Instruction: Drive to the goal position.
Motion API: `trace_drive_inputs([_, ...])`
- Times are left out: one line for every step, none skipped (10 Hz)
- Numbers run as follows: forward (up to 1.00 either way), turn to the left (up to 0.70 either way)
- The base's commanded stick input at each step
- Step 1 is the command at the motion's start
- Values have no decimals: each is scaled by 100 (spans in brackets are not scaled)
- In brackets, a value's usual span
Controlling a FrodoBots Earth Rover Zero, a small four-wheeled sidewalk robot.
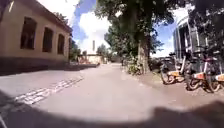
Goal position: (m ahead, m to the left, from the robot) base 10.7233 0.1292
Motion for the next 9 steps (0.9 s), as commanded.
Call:
trace_drive_inputs([85, 1])
trace_drive_inputs([85, 1])
trace_drive_inputs([85, 1])
trace_drive_inputs([85, 1])
trace_drive_inputs([85, 1])
trace_drive_inputs([85, 1])
trace_drive_inputs([85, 1])
trace_drive_inputs([85, 1])
trace_drive_inputs([85, 1])
